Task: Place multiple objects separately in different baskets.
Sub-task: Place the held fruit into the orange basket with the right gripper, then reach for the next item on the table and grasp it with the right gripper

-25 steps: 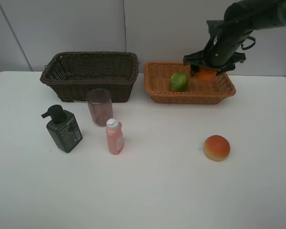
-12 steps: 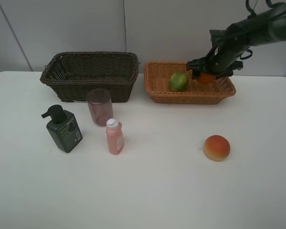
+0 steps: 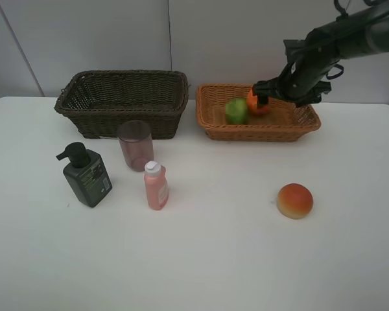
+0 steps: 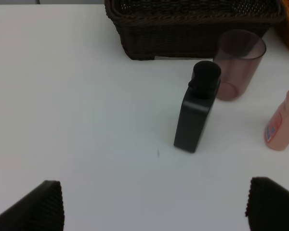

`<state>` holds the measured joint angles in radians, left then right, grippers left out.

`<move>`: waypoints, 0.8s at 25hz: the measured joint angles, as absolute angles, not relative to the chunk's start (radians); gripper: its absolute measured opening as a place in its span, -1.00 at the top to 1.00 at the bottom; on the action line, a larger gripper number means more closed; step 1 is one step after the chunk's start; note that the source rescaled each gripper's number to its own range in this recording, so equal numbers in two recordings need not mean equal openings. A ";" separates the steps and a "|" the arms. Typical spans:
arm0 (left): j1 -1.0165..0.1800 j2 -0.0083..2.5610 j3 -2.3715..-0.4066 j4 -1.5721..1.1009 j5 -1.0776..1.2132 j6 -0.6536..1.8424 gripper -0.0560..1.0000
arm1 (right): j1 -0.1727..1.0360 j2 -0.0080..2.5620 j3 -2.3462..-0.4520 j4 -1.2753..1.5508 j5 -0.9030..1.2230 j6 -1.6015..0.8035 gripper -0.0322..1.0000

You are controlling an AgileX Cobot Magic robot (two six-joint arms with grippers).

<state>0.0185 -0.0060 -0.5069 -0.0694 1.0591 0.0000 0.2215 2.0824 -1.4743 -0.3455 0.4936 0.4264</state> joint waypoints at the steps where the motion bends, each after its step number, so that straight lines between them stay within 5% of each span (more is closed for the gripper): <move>1: 0.019 -0.006 -0.507 -0.069 1.059 0.000 -0.96 | 0.230 2.073 -1.474 -0.345 0.509 0.426 -0.82; 7: 0.019 -0.006 -0.507 -0.069 1.059 0.000 -0.96 | 0.282 1.987 -1.447 -0.344 0.642 0.426 -0.83; 20: 0.019 -0.006 -0.507 -0.069 1.059 0.000 -0.96 | 0.313 1.718 -0.985 -0.320 0.689 0.505 -0.83</move>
<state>0.0185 -0.0060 -0.5069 -0.0694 1.0591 0.0000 0.3127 1.7176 -0.9849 -0.3197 0.6895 0.5050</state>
